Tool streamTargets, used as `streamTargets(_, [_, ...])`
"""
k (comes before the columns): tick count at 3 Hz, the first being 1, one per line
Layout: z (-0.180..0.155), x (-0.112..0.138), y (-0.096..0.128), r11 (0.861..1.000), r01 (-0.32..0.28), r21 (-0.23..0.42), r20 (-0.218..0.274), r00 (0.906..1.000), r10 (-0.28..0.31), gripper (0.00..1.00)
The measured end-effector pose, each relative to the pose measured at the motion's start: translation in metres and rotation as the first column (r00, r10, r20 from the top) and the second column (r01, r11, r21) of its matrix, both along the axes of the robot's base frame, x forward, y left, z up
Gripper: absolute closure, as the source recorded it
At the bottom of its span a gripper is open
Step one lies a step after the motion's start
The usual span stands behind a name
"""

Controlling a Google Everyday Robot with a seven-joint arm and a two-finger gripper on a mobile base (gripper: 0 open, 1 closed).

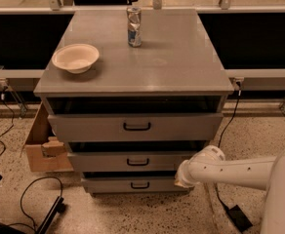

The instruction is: Close middle drawer

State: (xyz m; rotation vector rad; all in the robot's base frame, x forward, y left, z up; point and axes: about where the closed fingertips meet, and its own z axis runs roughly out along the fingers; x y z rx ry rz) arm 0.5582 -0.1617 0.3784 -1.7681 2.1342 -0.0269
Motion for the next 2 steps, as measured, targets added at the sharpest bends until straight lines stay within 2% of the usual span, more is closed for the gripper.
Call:
streamTargets(1, [0.015,-0.038,0.009,0.990,-0.109,-0.089,-0.070,0.9923,0.103,0.87])
streamTargets(2, [0.045,-0.092,0.009,0.968,-0.190,-0.166,-0.155,0.9741,0.165,1.00])
